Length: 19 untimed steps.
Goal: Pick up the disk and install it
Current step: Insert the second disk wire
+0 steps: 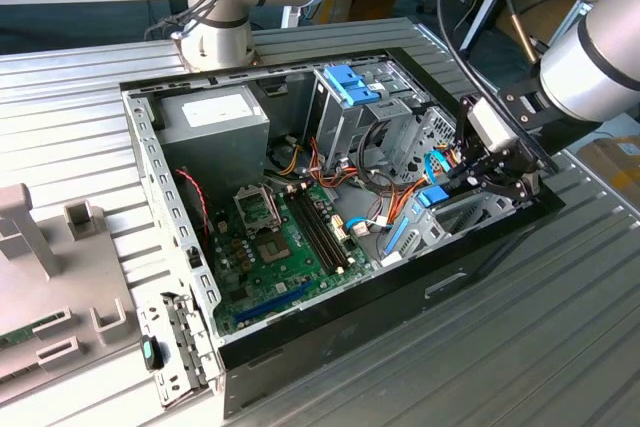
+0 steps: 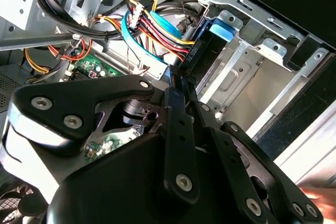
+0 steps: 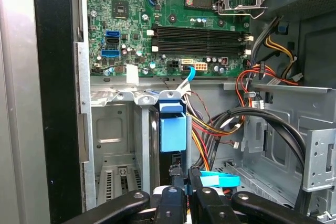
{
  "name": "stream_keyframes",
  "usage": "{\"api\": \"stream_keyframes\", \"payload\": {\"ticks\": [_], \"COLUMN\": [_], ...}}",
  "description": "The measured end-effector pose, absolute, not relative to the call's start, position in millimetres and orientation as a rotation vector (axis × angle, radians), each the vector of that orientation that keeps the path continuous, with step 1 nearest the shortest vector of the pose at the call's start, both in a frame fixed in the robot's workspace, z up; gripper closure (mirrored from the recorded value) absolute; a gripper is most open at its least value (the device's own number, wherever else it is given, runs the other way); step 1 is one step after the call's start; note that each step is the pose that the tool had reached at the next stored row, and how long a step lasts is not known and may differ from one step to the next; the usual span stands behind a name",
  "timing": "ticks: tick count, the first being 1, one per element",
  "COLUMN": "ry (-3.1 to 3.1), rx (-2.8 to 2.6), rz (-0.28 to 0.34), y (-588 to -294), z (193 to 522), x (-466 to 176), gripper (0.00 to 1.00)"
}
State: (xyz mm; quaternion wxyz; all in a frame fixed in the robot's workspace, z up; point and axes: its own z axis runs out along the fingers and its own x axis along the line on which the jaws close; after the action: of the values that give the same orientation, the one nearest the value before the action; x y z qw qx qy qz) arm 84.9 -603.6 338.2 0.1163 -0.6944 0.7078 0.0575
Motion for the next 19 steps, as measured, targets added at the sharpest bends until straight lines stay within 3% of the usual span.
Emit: {"api": "stream_keyframes", "payload": {"ticks": [10,13,19], "ry": [2.072,2.073,2.073], "rx": [-2.033,-2.034,-2.034], "rz": [0.169,0.168,0.168], "y": [-604,-604,-604], "z": [335,336,357], "x": [85,85,85], "gripper": [0.84,0.77,0.77]}}
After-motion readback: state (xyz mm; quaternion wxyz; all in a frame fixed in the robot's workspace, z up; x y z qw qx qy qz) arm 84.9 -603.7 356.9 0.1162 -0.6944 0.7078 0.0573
